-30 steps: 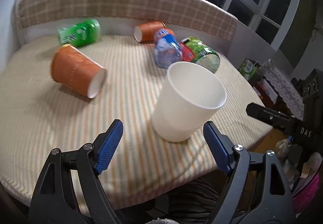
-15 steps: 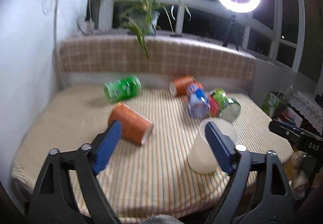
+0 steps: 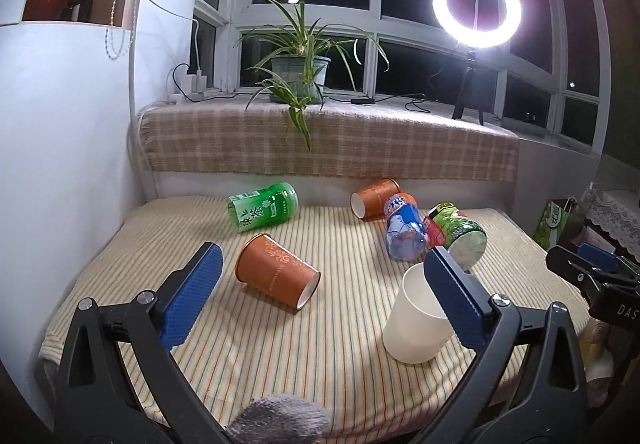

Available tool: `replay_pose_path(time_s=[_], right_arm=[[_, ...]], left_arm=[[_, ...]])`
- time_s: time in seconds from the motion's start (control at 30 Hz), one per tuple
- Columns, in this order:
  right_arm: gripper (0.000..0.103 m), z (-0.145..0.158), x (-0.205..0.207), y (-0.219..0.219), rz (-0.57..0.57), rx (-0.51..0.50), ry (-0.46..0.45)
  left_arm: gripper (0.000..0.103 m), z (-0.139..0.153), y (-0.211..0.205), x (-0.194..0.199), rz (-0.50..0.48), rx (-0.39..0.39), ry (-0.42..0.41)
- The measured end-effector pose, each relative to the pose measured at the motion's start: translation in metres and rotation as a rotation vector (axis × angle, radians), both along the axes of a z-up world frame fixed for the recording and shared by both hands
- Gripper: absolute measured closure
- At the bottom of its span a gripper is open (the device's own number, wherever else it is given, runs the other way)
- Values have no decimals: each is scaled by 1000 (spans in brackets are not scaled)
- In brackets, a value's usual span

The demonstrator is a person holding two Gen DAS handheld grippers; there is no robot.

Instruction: Flip cup upright

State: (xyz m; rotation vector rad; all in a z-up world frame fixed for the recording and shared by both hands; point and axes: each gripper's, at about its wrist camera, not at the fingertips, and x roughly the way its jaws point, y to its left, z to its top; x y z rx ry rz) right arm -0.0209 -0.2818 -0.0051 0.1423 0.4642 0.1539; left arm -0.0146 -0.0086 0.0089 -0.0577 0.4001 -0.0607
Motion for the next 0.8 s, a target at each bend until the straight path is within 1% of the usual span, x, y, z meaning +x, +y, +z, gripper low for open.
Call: replay_pose_path(time_s=[0.13, 0.8], right_arm=[[0, 1, 0, 2, -1, -12, -10], [0, -4, 4, 3, 9, -2, 13]], left_arm=[[1, -1, 1, 1, 7, 0, 0], [1, -1, 4, 1, 15, -2, -3]])
